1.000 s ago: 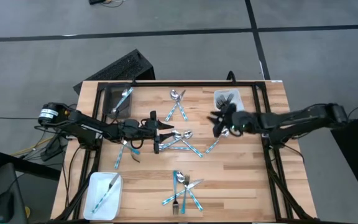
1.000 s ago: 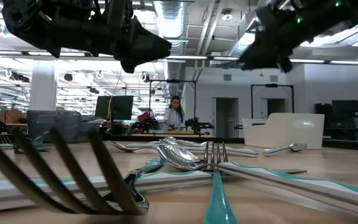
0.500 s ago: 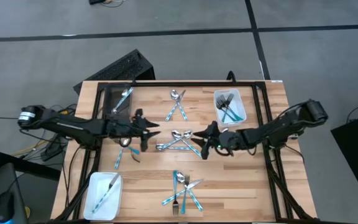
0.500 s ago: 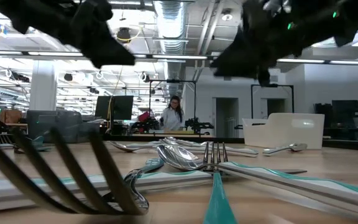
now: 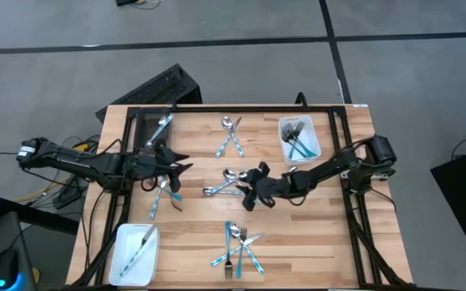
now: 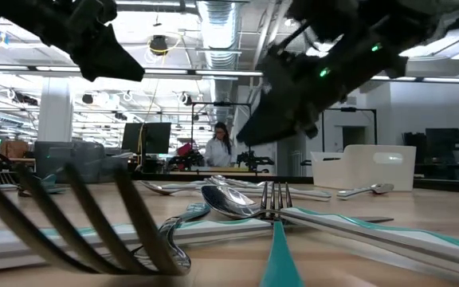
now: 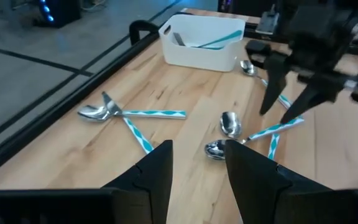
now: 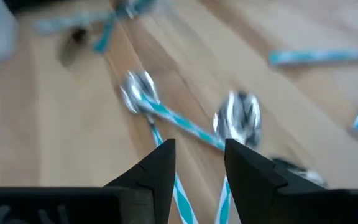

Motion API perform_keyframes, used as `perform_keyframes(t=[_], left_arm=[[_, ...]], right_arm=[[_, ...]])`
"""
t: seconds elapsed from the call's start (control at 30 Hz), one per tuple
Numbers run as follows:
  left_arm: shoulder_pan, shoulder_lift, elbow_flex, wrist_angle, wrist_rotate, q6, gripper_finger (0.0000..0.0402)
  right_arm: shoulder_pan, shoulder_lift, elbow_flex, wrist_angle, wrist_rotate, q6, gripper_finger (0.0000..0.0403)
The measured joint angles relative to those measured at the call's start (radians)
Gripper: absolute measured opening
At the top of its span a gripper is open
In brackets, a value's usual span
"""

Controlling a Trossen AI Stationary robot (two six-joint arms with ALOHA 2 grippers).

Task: Sort silverware by color (type)
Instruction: Put the light blue table knife into the bottom white bin

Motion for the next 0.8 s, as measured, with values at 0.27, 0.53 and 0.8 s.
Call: perform_keyframes(t=[0.27, 0.53, 0.8], left_arm=[[-0.022, 0.017, 0.000, -0.028, -0.033, -0.023, 0.0135], [-0.040, 0.017, 0.000, -0.045, -0.040, -0.050, 0.0135], [-0.056, 0.017, 0.000, -0.043, -0.061, -0.057, 0.0135]], right_arm=[[0.022, 0.053, 0.057, -0.195, 0.000, 0.075, 0.0161], [0.062, 0.048, 0.057, -0.287, -0.034, 0.139, 0.0161], [0.147, 0.048, 0.057, -0.251, -0.157, 0.030, 0.0161]])
